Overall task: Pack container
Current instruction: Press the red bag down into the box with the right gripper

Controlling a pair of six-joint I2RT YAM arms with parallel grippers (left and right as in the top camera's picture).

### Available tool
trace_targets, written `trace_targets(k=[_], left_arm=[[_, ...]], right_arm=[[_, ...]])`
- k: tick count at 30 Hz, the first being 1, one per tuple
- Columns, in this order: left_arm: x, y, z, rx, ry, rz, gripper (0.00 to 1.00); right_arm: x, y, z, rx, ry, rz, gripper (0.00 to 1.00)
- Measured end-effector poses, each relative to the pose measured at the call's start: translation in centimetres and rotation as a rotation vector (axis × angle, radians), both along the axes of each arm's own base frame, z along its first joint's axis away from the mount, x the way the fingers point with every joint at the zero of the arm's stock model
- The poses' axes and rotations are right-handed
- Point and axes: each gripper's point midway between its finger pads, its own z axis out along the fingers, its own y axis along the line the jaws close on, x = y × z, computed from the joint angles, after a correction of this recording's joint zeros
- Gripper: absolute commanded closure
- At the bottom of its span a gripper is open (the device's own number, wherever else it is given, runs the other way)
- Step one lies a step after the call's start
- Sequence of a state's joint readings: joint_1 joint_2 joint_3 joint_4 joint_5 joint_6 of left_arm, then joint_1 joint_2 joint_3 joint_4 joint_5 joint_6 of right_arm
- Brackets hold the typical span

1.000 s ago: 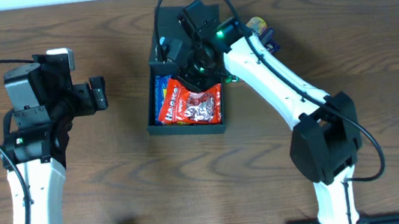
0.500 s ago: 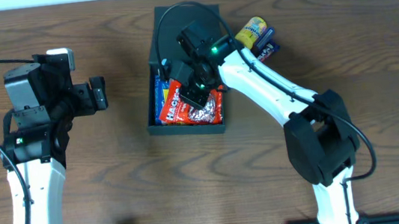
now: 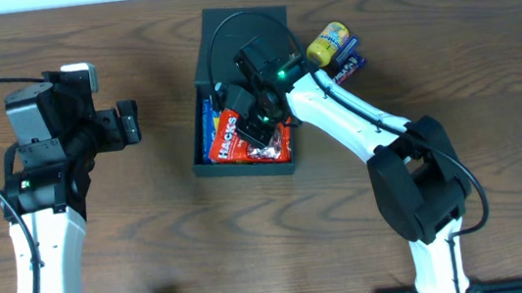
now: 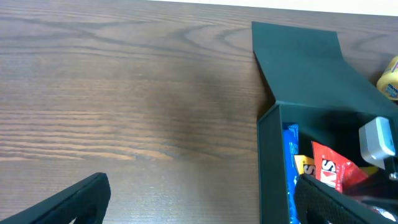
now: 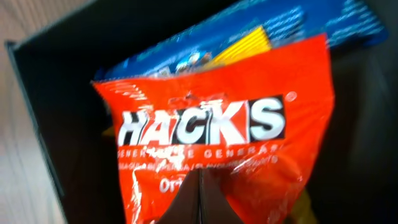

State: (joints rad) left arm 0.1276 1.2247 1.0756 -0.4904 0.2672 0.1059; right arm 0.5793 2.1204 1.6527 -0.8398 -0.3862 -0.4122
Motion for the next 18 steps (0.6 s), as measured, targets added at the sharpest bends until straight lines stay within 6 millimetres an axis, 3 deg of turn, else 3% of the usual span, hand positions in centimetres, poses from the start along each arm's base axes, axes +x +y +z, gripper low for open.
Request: trace_targets(k=[11,14,18], left_arm=[[0.0,0.0,0.0,0.000,0.000,0.000,0.05],[0.0,0.0,0.0,0.000,0.000,0.000,0.05],[0.0,0.0,0.0,0.000,0.000,0.000,0.05]], right_arm=[[-2.0,-0.8,0.4,-0.033,0.080,0.041,0.99],[-1.6,-0.6,1.7,-0.029,0.075,0.043,0.99],[0.7,1.0,5.2,0.028,-0.017,0.045,0.99]])
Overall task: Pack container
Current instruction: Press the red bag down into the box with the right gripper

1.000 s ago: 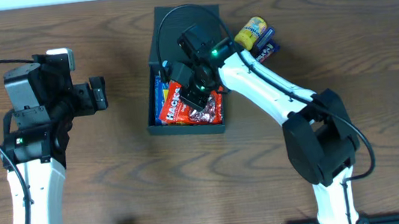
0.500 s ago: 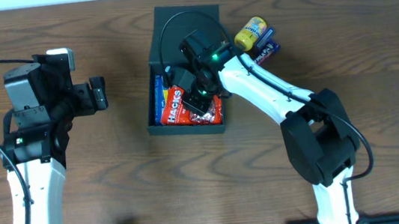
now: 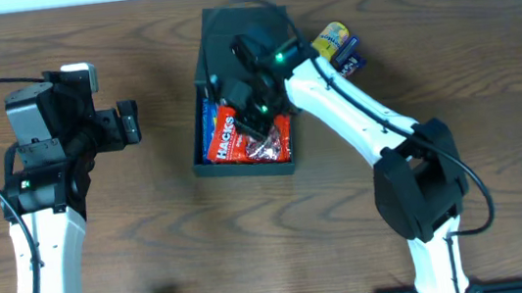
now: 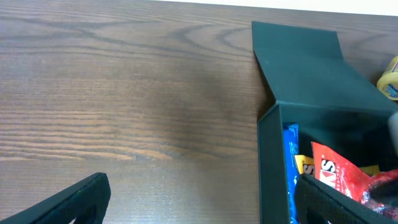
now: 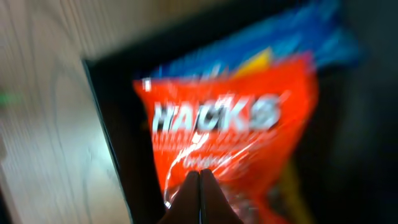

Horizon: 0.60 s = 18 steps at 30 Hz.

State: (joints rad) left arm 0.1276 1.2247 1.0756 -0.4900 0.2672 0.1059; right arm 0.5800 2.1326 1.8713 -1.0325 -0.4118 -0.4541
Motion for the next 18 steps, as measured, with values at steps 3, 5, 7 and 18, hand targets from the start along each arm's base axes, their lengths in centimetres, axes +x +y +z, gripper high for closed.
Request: trace_targets(k=[3,5,7,18], left_arm=[[0.0,0.0,0.0,0.000,0.000,0.000,0.05],[0.0,0.0,0.0,0.000,0.000,0.000,0.05],[0.0,0.0,0.0,0.000,0.000,0.000,0.05],[0.0,0.0,0.0,0.000,0.000,0.000,0.05]], right_arm=[[1.8,1.1,2.0,0.052,-0.084,-0.001,0.99],[2.6,1.5,2.3,0.066,-0.121,-0.003,0.99],[3.0,1.6,2.1,0.067,-0.135,-0.005,0.99],[2.9,1.0,-5.3,-0.036,-0.018,-0.037,0.99]])
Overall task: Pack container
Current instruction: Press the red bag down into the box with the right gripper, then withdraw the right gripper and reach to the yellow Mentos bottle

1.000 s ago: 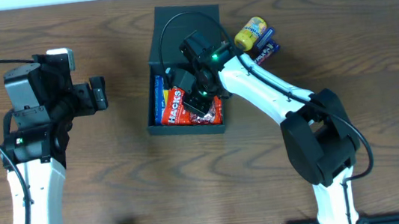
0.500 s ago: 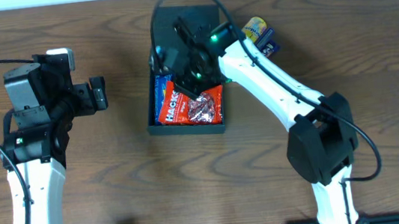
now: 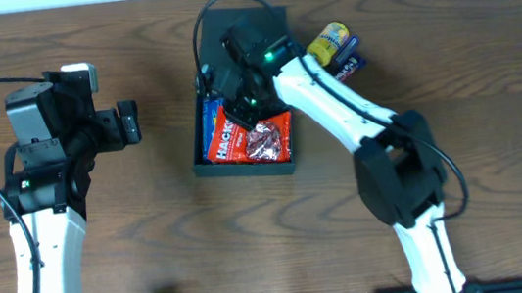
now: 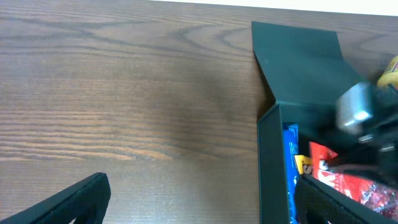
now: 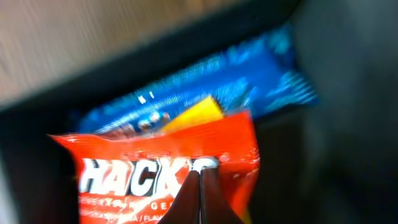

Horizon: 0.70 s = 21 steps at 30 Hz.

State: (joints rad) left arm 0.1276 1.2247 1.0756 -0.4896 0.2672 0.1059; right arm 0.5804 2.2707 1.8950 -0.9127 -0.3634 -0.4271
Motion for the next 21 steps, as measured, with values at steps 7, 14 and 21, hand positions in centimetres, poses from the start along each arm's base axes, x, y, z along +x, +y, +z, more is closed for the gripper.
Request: trace_targets(k=[7,14,21], left_arm=[[0.0,0.0,0.0,0.000,0.000,0.000,0.05],[0.0,0.0,0.0,0.000,0.000,0.000,0.05],[0.0,0.0,0.0,0.000,0.000,0.000,0.05]], right_arm=[[-2.1,-0.2,-1.9,-0.046,0.090,0.020,0.99],[-2.5,0.0,-2.0,-0.048,0.093,0.034,0.99],[-2.6,-0.1,-1.5,-0.051,0.098,0.034,0.99]])
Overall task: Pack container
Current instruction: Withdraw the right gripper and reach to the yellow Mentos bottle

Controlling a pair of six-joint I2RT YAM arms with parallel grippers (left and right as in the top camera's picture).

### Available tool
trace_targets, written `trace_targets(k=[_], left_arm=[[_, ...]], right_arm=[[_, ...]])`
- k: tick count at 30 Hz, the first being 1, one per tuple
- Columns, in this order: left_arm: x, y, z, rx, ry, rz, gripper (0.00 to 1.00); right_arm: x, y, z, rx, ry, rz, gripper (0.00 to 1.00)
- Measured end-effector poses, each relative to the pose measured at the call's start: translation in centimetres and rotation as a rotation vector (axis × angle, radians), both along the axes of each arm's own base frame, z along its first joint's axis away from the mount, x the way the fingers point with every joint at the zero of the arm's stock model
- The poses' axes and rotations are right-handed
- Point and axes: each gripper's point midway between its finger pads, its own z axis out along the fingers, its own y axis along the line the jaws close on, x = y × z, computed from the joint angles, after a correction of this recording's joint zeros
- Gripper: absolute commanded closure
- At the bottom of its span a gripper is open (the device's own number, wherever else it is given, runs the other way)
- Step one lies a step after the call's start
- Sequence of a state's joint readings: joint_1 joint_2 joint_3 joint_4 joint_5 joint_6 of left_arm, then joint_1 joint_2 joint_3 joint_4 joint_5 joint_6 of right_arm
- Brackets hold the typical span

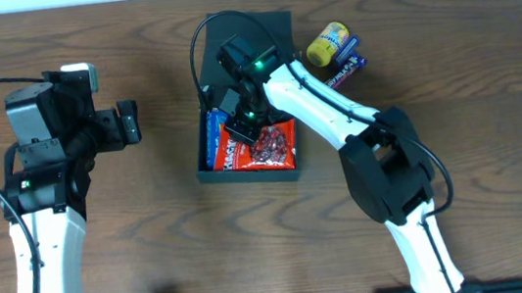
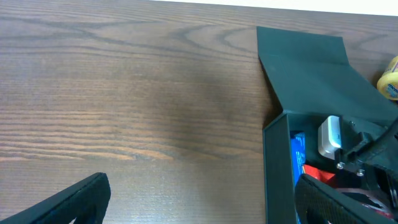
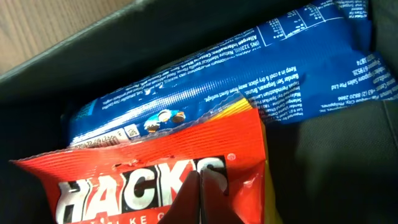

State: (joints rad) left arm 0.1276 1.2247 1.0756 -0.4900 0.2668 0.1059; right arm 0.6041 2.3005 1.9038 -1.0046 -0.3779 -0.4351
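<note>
A black box (image 1: 244,171) stands open at the middle of the table, its lid (image 1: 262,23) folded back. Inside lie a red Hacks bag (image 1: 266,146) and, along the left wall, a blue packet (image 1: 212,137). My right gripper (image 1: 244,119) is down in the box, shut, with nothing between its fingers. In the right wrist view its tips (image 3: 200,180) rest over the red bag (image 3: 155,180), with the blue packet (image 3: 249,74) behind. My left gripper (image 1: 130,122) hangs open, well left of the box (image 2: 277,168).
A yellow can (image 1: 332,40) and a dark blue packet (image 1: 346,66) lie on the table just right of the lid. A yellow wrapper edge (image 3: 266,149) shows under the red bag. Bare wood table (image 2: 124,93) stretches left of the box.
My right gripper has moved toward the back left of the box, still shut. The red bag lies lower and more to the right. The box has shifted slightly right.
The shut right gripper was on the red bag, which stuck up at the box's front left. At each later moment it stood further back in the box. Now the bag lies flatter inside. The left arm has stayed still and open.
</note>
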Motion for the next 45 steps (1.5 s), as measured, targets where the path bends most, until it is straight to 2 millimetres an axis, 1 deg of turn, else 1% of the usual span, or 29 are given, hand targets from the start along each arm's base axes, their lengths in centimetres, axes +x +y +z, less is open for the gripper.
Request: trace_targets(k=[3,5,7,8,10,11,12,13,14,15,17,19,20,21,24,27,29,32,35,38,39,42,45], left_arm=[[0.0,0.0,0.0,0.000,0.000,0.000,0.05],[0.0,0.0,0.0,0.000,0.000,0.000,0.04],[0.0,0.0,0.0,0.000,0.000,-0.001,0.05],[0.0,0.0,0.0,0.000,0.000,0.000,0.05],[0.0,0.0,0.0,0.000,0.000,0.000,0.05],[0.0,0.0,0.0,0.000,0.000,0.000,0.05],[0.0,0.0,0.0,0.000,0.000,0.000,0.05],[0.0,0.0,0.0,0.000,0.000,-0.001,0.05],[0.0,0.0,0.0,0.000,0.000,0.000,0.05],[0.0,0.0,0.0,0.000,0.000,0.000,0.05],[0.0,0.0,0.0,0.000,0.000,0.000,0.05],[0.0,0.0,0.0,0.000,0.000,0.000,0.05],[0.0,0.0,0.0,0.000,0.000,0.000,0.05],[0.0,0.0,0.0,0.000,0.000,0.000,0.05],[0.0,0.0,0.0,0.000,0.000,0.000,0.05],[0.0,0.0,0.0,0.000,-0.001,0.000,0.05],[0.0,0.0,0.0,0.000,-0.002,0.000,0.05],[0.0,0.0,0.0,0.000,-0.002,-0.001,0.05],[0.0,0.0,0.0,0.000,-0.002,0.000,0.05],[0.0,0.0,0.1,0.000,-0.003,0.000,0.05],[0.1,0.0,0.1,0.001,-0.004,0.000,0.05],[0.1,0.0,0.1,0.000,-0.004,-0.001,0.05],[0.1,0.0,0.1,0.001,-0.004,0.000,0.05]], right_arm=[[0.1,0.0,1.3,0.012,-0.022,0.000,0.99],[0.6,0.1,3.2,0.038,-0.064,-0.002,0.99],[1.4,0.1,5.7,0.077,-0.121,-0.014,0.99],[2.0,0.0,7.4,0.105,-0.159,-0.035,0.99],[3.4,-0.7,9.8,0.142,-0.207,-0.094,0.99],[4.4,-1.3,10.8,0.158,-0.226,-0.138,0.99],[5.6,-2.4,11.9,0.169,-0.247,-0.205,0.97],[6.5,-3.2,12.4,0.168,-0.258,-0.252,0.96],[7.7,-4.8,12.6,0.155,-0.259,-0.335,0.95],[8.4,-5.9,12.5,0.140,-0.259,-0.388,0.96],[9.9,-8.9,12.0,0.097,-0.255,-0.510,0.95],[11.2,-11.6,11.8,0.062,-0.262,-0.606,0.95],[11.6,-12.6,11.7,0.048,-0.265,-0.642,0.96],[12.0,-13.3,11.7,0.039,-0.266,-0.673,0.98],[12.7,-15.2,11.6,0.022,-0.247,-0.815,0.98],[13.2,-16.8,11.5,0.028,-0.200,-1.038,0.98],[13.6,-17.4,11.6,0.044,-0.174,-1.171,0.98],[14.9,-17.8,12.3,0.119,-0.159,-1.347,0.98],[15.5,-17.8,12.4,0.172,-0.129,-1.465,0.99],[16.1,-18.0,11.9,0.182,-0.095,-1.529,0.99],[16.6,-18.0,11.8,0.184,-0.085,-1.546,0.98],[18.8,-18.5,12.0,0.198,-0.074,-1.589,0.98],[20.9,-19.3,13.0,0.216,-0.079,-1.619,0.98]])
